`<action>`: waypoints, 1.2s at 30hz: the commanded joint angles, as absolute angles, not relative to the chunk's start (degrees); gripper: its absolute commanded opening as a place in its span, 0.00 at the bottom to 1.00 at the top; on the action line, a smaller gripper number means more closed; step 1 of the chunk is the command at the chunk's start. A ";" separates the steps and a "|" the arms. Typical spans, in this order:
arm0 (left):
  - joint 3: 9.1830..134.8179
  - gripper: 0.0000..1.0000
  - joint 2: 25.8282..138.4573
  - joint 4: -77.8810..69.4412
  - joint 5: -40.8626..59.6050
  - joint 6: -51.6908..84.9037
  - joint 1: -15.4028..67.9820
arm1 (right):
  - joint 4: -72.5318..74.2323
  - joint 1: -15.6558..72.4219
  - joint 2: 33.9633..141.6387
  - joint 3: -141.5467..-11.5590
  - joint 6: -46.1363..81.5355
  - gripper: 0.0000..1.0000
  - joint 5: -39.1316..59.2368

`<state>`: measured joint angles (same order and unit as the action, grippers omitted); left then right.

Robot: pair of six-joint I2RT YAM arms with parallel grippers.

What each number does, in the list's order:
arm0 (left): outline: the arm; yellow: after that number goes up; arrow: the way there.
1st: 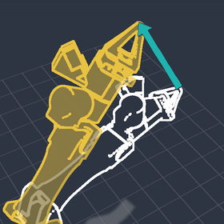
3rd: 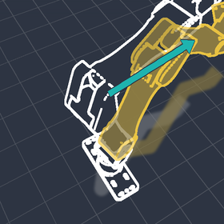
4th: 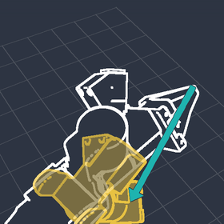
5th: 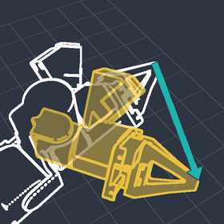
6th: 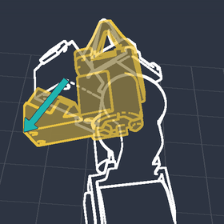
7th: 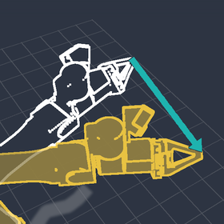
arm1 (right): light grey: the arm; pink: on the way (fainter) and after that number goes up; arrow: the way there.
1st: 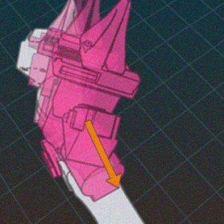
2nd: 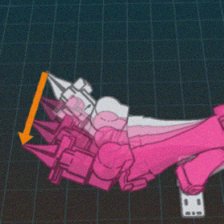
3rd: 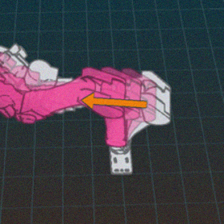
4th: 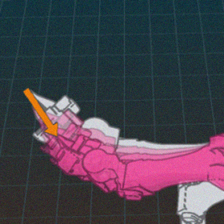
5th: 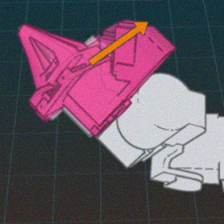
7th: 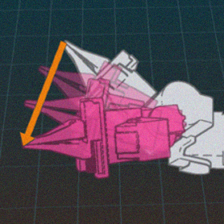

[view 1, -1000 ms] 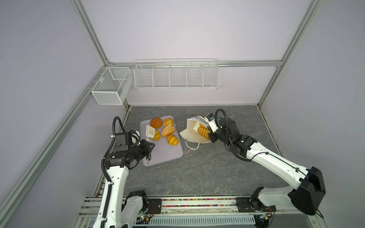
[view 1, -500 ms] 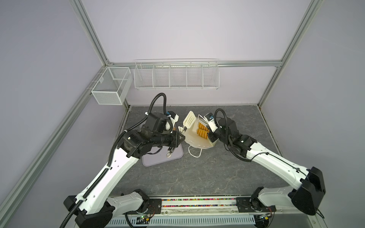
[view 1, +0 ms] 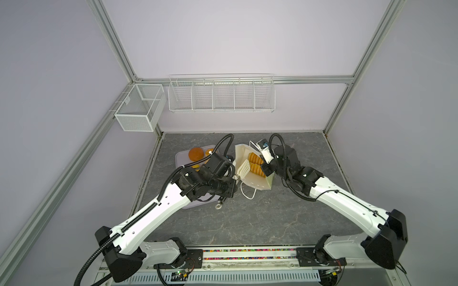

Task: Take the fake bread out of the paper bag
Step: 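Move the tongs back into the bag opening with the left gripper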

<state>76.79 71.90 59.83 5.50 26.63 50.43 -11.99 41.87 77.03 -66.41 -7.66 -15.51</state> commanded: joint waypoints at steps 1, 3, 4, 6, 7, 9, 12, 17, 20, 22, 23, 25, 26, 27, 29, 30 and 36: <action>74.31 0.02 73.23 58.36 3.50 28.04 51.01 | -10.04 42.33 77.60 -68.93 -9.64 0.07 -17.04; 72.14 0.02 73.39 56.44 3.44 28.59 51.05 | -9.85 42.33 77.89 -69.55 -10.36 0.06 -17.36; 71.18 0.02 73.33 55.63 3.09 28.81 51.00 | -9.84 42.28 77.89 -69.78 -10.62 0.07 -17.53; 69.24 0.02 73.06 53.83 2.40 29.38 51.02 | -9.84 42.29 78.05 -70.20 -11.37 0.07 -17.67; 68.34 0.03 72.96 53.10 2.21 29.52 51.03 | -9.84 42.34 77.93 -70.31 -11.66 0.07 -17.67; 66.47 0.03 73.01 51.82 1.53 29.79 50.98 | -9.80 42.37 77.81 -70.25 -12.42 0.07 -17.34; 62.94 0.03 73.31 49.12 0.35 30.52 51.04 | -9.58 42.85 77.65 -69.34 -12.98 0.07 -16.67; 56.44 0.04 74.01 42.17 0.15 32.71 50.90 | -9.91 44.90 77.57 -66.31 -13.10 0.07 -15.92; 54.66 0.04 74.64 41.15 -0.83 33.05 50.90 | -10.10 46.42 77.68 -64.34 -12.12 0.07 -16.09; 54.17 0.05 74.71 41.88 -2.25 33.51 50.92 | -9.85 47.38 77.91 -63.19 -11.57 0.07 -16.13; 54.08 0.05 74.75 42.38 -2.99 33.59 50.91 | -9.68 47.69 78.12 -62.68 -11.22 0.06 -16.19; 54.01 0.07 74.63 43.47 -3.60 33.31 50.92 | -9.58 48.18 78.71 -62.25 -10.66 0.07 -16.01; 54.30 0.07 74.53 44.20 -3.64 33.07 50.97 | -9.34 48.40 78.98 -62.10 -10.44 0.07 -15.91; 54.55 0.08 74.40 45.15 -3.83 32.88 50.93 | -9.03 48.63 79.32 -61.97 -10.31 0.06 -15.87; 55.23 0.10 73.51 46.83 -3.96 32.51 50.96 | -8.58 48.78 79.77 -61.88 -10.03 0.07 -15.77; 55.50 0.12 72.96 47.70 -4.04 32.41 50.94 | -8.29 48.79 79.98 -61.80 -9.89 0.07 -15.76; 57.85 0.24 70.30 52.78 -2.99 31.73 50.93 | -6.97 48.79 80.67 -61.27 -9.53 0.07 -15.91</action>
